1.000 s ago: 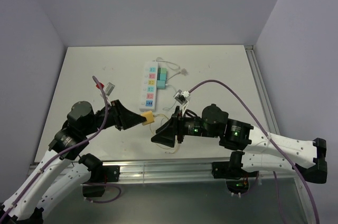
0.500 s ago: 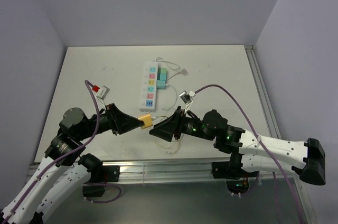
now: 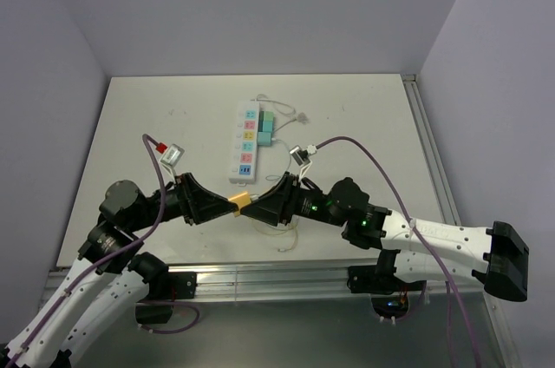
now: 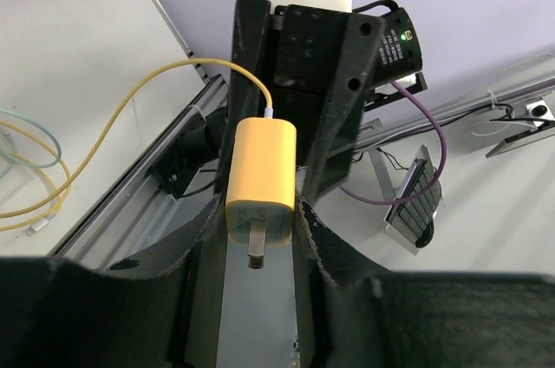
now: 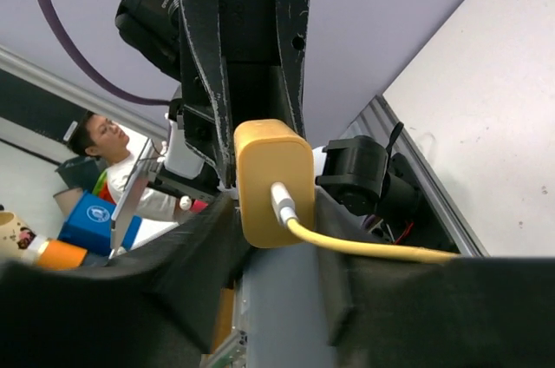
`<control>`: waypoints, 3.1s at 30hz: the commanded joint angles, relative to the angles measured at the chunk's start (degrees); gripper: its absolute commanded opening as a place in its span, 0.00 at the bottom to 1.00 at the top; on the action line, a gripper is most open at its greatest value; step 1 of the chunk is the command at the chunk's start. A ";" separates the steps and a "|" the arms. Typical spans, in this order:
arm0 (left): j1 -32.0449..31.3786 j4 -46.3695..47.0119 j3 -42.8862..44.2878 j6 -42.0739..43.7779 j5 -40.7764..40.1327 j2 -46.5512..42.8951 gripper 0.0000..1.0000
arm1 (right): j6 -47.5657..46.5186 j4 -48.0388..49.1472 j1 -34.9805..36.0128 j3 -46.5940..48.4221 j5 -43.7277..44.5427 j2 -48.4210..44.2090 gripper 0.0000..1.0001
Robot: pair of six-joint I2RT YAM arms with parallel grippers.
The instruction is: Insert the plug
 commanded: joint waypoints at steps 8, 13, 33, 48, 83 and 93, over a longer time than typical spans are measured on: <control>-0.12 4.05 0.07 -0.41 3.74 -0.43 0.00 | -0.75 7.68 -0.48 0.67 -3.03 -0.58 0.42; -0.21 4.85 -0.29 -0.94 4.01 -0.68 0.00 | -0.13 8.83 -0.48 0.24 -1.38 -0.31 0.45; -0.12 6.34 -0.99 -2.25 4.80 -0.86 0.00 | 0.22 11.82 -1.01 1.72 0.31 2.06 0.28; -0.21 -23.54 12.20 13.04 -23.75 5.64 0.83 | -0.31 -17.24 -1.10 -3.11 21.81 -12.78 0.00; -11.64 4.14 14.83 29.21 -71.14 61.10 0.99 | 1.36 -46.27 -1.53 -9.26 37.48 -38.71 0.00; -11.64 7.13 16.15 35.01 -68.14 67.51 1.00 | 0.40 -47.15 -1.54 -9.79 37.83 -40.83 0.00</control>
